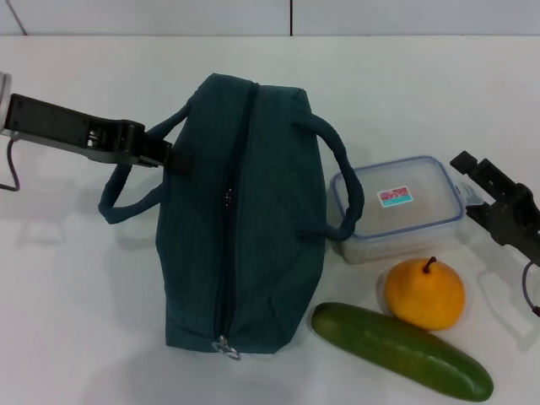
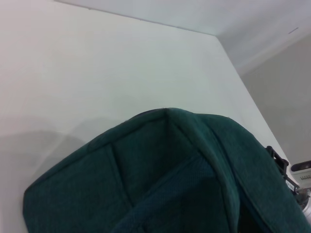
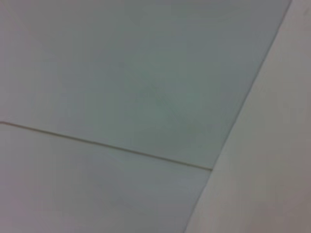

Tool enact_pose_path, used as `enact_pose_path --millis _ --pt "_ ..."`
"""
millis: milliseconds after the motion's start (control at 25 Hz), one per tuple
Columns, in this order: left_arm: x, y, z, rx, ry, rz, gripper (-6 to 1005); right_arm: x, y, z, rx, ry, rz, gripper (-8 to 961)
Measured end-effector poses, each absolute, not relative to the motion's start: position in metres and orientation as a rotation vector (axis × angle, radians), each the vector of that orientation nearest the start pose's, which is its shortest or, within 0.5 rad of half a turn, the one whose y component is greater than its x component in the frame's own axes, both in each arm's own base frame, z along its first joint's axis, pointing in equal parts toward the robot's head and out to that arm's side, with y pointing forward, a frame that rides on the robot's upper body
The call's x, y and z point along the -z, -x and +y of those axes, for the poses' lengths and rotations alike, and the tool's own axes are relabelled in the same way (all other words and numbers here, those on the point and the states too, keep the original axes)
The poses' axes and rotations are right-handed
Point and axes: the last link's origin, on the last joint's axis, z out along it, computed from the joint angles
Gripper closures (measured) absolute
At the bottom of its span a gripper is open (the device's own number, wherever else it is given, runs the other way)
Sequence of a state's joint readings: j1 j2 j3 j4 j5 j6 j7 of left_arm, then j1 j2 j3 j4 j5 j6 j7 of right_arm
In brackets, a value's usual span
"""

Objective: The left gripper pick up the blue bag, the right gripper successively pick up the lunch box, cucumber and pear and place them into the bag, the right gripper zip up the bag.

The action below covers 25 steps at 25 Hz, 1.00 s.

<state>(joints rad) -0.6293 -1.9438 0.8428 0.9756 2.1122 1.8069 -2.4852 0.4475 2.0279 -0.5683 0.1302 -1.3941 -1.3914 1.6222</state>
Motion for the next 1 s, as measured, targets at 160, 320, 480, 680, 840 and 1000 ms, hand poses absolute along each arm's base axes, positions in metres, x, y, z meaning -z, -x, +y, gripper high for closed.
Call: enact_pose_path --millis 160,320,480,680,840,1000 --pt "-0.072 0.2134 0.3515 0.338 2.67 -1.606 945 0.0503 -0.3174 0.2773 -1.476 1.589 1.877 201" --pt "-0.0712 0.2146 0.3509 0.338 2.672 -1.609 945 0.0503 -0.3162 0.278 -1.479 1.595 1.875 202" --pt "-0.0711 0.2163 0.3499 0.338 2.668 -1.616 945 0.0495 -0.3161 0.2786 -1.484 1.593 1.871 203" --pt "-0.071 0.217 0.3493 0.339 2.665 -1.622 945 0.0489 -0.3151 0.279 -1.489 1.601 1.865 204" --pt "-0.0709 0.2171 0.3493 0.339 2.664 -1.624 945 0.0484 -0.315 0.2795 -1.492 1.599 1.863 205" --pt "-0.0709 0.2167 0.3495 0.339 2.665 -1.622 945 0.0487 -0.316 0.2795 -1.489 1.589 1.882 333"
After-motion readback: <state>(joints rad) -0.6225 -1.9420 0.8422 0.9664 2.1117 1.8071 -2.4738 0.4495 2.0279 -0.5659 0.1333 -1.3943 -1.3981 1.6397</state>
